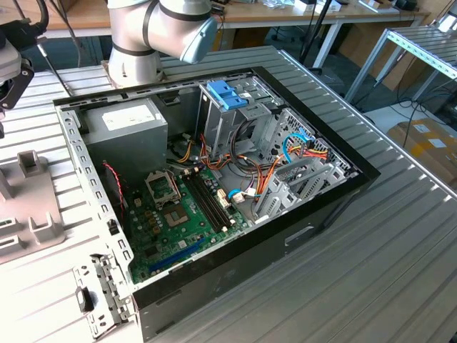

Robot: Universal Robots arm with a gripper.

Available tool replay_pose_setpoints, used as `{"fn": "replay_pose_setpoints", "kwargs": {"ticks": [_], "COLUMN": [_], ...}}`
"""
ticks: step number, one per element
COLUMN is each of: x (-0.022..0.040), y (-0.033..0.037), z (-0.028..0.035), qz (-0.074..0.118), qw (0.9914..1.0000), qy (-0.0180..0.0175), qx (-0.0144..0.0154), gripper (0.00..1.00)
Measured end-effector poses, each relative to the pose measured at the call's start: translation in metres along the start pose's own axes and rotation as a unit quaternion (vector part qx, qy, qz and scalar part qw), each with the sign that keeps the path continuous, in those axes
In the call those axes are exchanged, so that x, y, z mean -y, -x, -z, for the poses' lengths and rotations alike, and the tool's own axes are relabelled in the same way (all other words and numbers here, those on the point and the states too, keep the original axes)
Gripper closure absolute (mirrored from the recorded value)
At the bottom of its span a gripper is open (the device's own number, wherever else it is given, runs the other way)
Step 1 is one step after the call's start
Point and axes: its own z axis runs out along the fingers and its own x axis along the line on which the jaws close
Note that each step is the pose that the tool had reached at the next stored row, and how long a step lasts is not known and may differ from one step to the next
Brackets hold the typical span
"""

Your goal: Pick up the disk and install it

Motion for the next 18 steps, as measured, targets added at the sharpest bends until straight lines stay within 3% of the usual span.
{"fn": "replay_pose_setpoints", "kwargs": {"ticks": [18], "x": [0.0007], "y": [-0.0088], "z": [-0.0004], "qz": [0.0], "qw": [1.0], "qy": [0.0], "qx": [0.0], "gripper": [0.89]}}
